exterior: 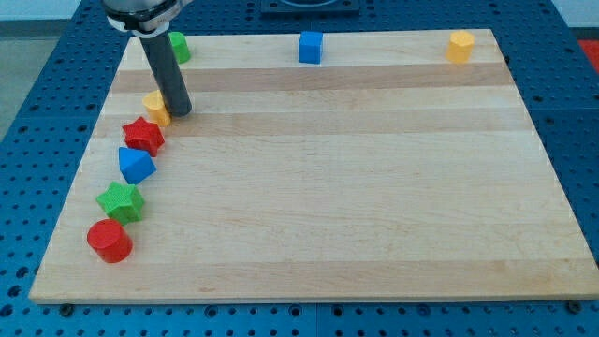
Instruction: Push the heart a little bit down
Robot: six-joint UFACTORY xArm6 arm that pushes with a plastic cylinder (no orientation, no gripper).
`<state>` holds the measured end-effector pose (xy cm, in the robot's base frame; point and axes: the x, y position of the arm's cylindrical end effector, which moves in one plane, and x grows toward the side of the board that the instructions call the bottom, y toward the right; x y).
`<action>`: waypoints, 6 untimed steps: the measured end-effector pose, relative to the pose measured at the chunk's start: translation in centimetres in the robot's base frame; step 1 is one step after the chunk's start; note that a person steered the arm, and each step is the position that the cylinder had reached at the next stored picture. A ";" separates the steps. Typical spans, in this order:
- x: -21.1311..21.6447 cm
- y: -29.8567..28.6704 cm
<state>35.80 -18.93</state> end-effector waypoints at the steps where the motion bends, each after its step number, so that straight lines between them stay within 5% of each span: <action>1: 0.0 -0.1; 6: -3.7 -3.2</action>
<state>32.13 -22.15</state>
